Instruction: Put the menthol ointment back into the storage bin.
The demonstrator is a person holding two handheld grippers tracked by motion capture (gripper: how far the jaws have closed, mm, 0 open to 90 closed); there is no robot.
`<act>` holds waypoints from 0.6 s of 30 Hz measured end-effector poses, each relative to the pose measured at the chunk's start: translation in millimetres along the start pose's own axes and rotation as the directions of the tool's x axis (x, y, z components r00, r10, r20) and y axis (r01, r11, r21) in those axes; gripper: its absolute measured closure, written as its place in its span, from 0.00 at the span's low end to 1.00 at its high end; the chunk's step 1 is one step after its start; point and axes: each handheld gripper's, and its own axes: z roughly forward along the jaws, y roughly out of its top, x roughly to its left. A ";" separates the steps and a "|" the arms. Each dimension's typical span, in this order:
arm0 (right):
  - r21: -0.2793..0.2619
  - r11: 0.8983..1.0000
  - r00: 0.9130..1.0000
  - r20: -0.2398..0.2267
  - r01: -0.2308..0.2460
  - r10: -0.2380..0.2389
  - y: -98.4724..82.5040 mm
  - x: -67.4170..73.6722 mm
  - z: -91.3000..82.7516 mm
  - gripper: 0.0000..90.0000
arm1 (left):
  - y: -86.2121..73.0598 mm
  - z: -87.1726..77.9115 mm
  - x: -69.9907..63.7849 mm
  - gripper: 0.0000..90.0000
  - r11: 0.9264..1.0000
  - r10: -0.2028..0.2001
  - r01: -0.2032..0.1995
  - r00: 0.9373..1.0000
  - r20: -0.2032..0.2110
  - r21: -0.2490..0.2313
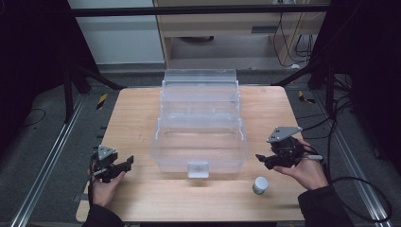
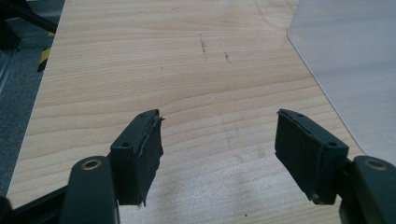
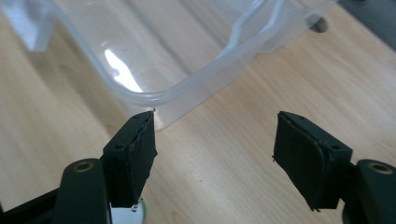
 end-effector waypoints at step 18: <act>0.204 0.965 0.975 -0.181 0.166 -0.130 1.8 21.6 10.7 0.30 | -0.1 3.4 0.1 0.35 1.000 0.014 -0.014 1.000 0.019 0.004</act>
